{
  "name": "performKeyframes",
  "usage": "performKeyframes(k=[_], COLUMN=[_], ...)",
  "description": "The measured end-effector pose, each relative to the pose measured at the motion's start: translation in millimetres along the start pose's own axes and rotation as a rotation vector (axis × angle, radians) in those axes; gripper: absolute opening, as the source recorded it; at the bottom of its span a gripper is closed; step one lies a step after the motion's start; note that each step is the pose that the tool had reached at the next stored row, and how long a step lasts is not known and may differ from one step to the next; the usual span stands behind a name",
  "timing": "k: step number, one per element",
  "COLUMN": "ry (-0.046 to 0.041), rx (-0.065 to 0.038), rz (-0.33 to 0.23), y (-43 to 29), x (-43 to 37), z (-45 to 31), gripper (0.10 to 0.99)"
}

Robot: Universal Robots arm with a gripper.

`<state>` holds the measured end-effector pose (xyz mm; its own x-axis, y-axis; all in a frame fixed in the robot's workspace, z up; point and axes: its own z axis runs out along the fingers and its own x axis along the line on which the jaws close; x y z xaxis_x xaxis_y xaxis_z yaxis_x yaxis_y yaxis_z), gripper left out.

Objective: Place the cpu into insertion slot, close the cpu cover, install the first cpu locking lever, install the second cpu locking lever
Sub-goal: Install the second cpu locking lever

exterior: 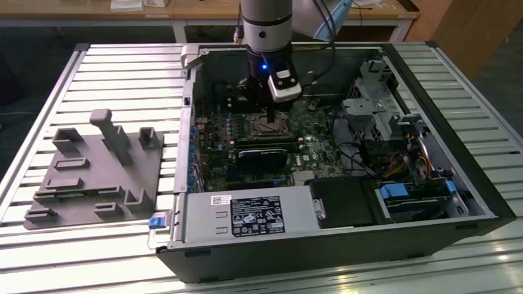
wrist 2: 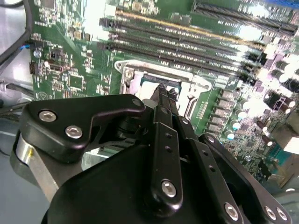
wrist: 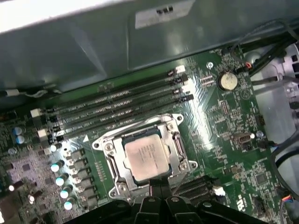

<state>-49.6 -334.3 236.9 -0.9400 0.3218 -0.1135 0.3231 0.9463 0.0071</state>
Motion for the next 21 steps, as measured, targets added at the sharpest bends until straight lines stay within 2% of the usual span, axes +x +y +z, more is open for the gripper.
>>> performKeyframes(k=[10,14,21], ry=[0.0000,-0.0001,0.0004], rx=[0.000,0.000,-0.006], rz=[0.000,-0.003,-0.057], y=[-14.3,-19.1,-22.8], x=[-4.7,-4.0,-0.7], z=[0.6,1.5,4.9], gripper=[0.106,0.106,0.106])
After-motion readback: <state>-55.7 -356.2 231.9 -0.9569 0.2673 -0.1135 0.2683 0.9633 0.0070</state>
